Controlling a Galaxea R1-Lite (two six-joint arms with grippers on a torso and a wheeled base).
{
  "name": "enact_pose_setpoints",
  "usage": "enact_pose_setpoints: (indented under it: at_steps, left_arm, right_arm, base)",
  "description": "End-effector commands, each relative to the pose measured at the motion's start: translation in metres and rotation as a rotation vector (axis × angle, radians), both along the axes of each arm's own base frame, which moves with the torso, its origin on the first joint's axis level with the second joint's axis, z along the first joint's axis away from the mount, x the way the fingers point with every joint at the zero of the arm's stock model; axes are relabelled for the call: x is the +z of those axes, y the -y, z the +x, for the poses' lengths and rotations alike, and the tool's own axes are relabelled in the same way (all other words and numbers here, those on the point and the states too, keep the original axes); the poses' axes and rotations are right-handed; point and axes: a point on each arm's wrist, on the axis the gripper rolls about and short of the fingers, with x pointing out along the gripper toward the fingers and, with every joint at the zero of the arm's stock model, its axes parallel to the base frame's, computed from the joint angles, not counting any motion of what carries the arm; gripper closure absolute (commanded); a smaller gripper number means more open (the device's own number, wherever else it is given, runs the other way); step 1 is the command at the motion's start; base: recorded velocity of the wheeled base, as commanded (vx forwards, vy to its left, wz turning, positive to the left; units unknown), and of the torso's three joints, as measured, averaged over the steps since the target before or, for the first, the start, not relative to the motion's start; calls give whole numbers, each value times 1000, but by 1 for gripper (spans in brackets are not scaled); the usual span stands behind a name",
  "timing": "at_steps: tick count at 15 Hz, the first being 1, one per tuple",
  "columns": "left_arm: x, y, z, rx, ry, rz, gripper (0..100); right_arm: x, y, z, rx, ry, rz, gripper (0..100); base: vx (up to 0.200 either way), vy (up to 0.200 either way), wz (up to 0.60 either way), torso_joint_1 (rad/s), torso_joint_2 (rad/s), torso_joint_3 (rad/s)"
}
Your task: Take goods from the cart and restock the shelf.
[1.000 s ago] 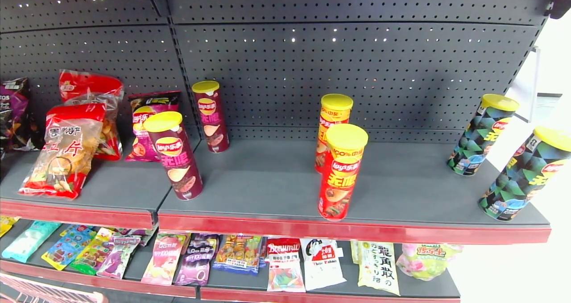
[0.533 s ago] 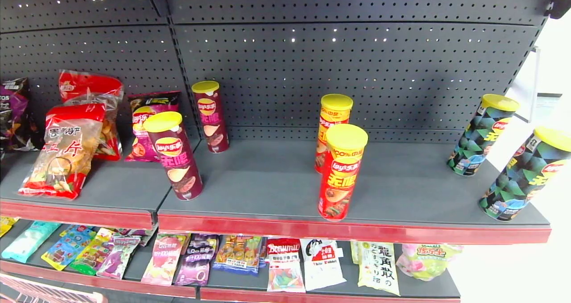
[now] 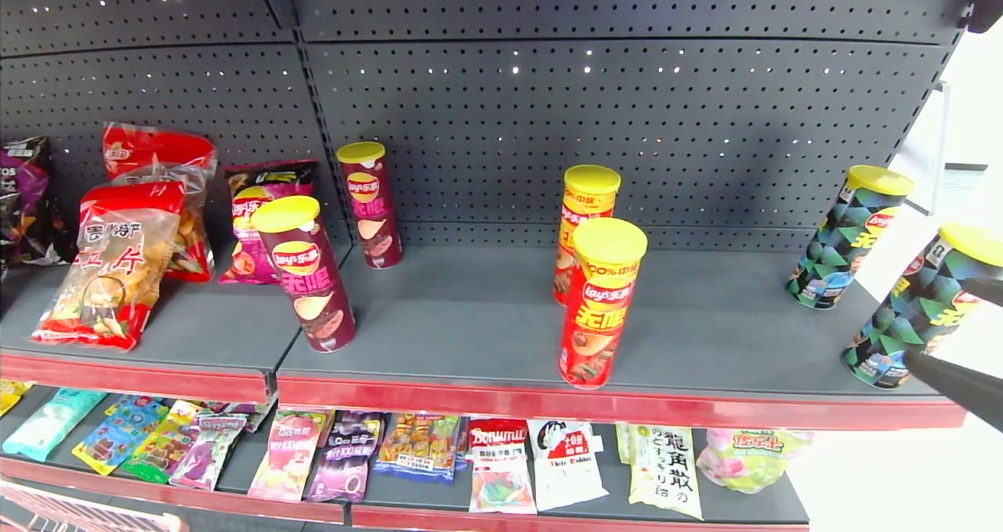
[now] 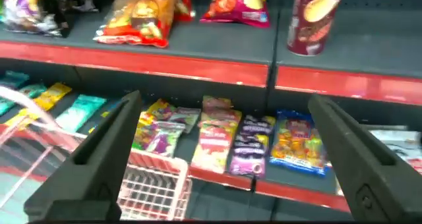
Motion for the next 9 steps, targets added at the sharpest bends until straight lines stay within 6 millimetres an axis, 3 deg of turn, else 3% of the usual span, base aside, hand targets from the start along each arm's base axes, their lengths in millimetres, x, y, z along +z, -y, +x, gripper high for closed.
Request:
enact_pose_setpoints:
  at_steps: [1,4,9]
  left_arm:
    - [-1,-2,0,70,5,-1,0]
    - [-1,-2,1,102,19,-13,0]
    - [-1,-1,1,56,20,-2,0]
  right_arm:
    - [-13,-14,33,30,-132,-43,0]
    - [-25,-23,48,26,-203,-81,0]
    - [-47,-45,93,-37,-310,-164,0]
  base:
    - [0,0,0,0,0,0]
    - [0,0,0,0,0,0]
    - [0,0,0,0,0,0]
